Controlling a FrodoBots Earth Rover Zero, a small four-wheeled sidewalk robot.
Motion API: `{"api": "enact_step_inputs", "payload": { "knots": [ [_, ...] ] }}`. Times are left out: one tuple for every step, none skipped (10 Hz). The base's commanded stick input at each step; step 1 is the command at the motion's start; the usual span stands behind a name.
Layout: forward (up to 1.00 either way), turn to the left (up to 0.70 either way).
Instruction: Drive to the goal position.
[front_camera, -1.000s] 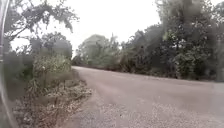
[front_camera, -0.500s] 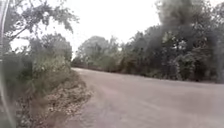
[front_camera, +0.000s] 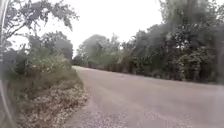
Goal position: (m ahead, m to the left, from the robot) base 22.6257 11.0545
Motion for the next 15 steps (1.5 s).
{"api": "enact_step_inputs", "payload": {
  "knots": [
    [0.7,0.0],
    [0.7,0.0],
    [0.7,0.0],
    [0.7,0.0],
    [0.7,0.0],
    [0.7,0.03],
    [0.7,0.07],
    [0.7,0.12],
    [0.7,0.02],
    [0.7,0.0],
    [0.7,0.0],
    [0.7,0.0],
    [0.7,0.0],
    [0.7,0.0],
    [0.7,0.0]
  ]
}}
